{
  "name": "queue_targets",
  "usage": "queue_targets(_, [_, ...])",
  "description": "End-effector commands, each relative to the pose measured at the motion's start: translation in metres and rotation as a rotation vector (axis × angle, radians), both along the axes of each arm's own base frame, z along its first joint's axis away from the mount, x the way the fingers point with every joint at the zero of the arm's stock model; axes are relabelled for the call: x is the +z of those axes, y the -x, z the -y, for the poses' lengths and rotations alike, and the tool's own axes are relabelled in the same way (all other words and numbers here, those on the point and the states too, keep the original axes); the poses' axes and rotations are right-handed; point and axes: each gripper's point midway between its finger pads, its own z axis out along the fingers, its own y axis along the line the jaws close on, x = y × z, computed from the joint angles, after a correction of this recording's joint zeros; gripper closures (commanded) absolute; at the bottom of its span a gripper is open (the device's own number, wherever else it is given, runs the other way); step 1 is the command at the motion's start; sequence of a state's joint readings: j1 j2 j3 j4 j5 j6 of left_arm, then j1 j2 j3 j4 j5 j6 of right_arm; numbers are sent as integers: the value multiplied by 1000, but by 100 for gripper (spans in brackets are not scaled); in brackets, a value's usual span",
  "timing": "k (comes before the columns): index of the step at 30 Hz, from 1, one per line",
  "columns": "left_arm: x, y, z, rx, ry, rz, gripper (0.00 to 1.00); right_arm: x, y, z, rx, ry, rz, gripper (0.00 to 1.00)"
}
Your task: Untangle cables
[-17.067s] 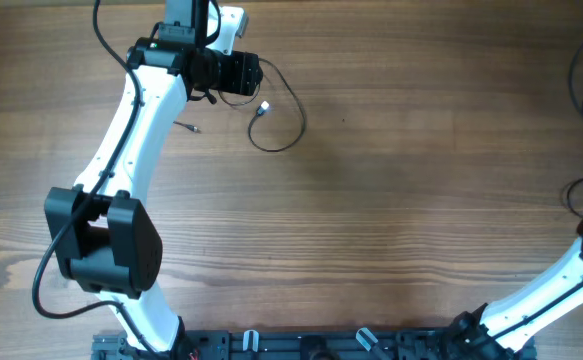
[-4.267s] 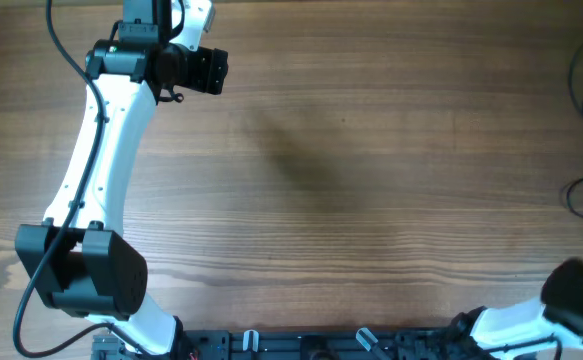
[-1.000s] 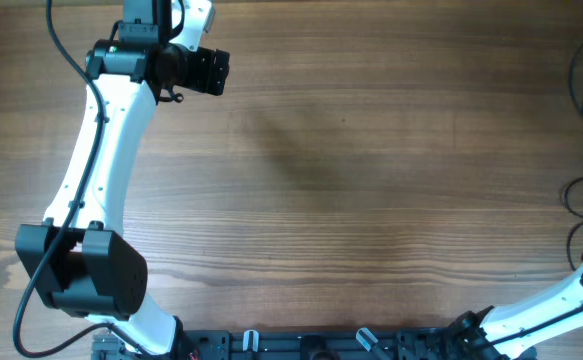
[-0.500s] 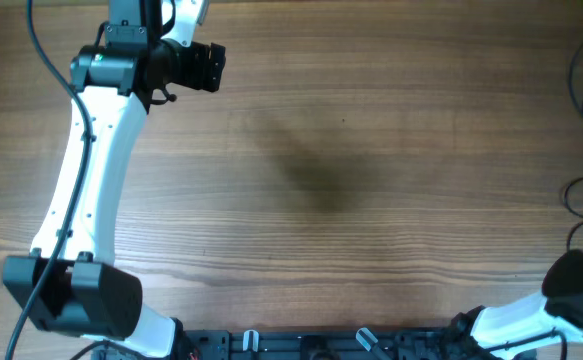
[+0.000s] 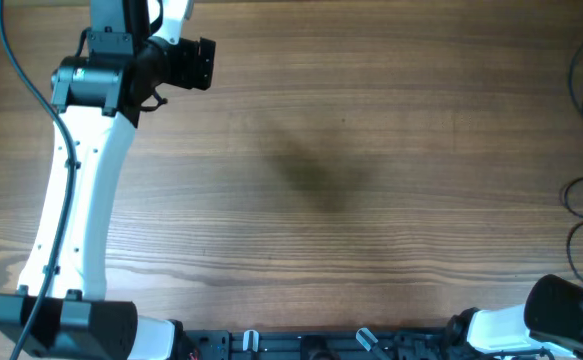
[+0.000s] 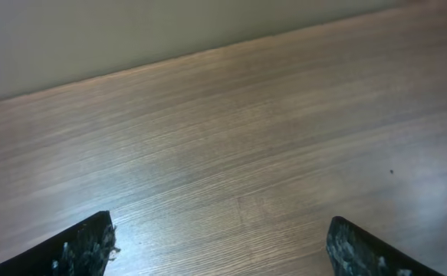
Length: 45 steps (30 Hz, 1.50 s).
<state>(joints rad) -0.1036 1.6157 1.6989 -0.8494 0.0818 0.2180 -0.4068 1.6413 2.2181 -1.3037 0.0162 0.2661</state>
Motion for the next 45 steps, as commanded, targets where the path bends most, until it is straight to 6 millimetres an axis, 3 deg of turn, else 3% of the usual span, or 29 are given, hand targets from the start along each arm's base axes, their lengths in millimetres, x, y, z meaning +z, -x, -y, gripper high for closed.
queue_targets(1, [10,6,-7,60,10,17,9,6,-10,-44,148,25,7,22])
queue_targets(10, [26,11,-7,95,54,51,9,4,-28,-134,406,55,-3,8])
queue_targets(16, [48,18,-8,143,117,102,9,-6,-36,-172,494,72,-33,6])
queue_targets(22, [63,23,-23,241,117,148,7,-32,-52,-211,565,76,-96,3])
queue_targets(29, [67,21,-25,267,142,165,0,-54,-74,-243,601,104,-124,1])
queue_targets(34, [68,7,-22,250,141,198,0,-62,-90,-252,573,136,-114,1])
queue_targets(45, [3,-32,-3,159,128,67,0,-74,-113,-258,545,133,-91,1])
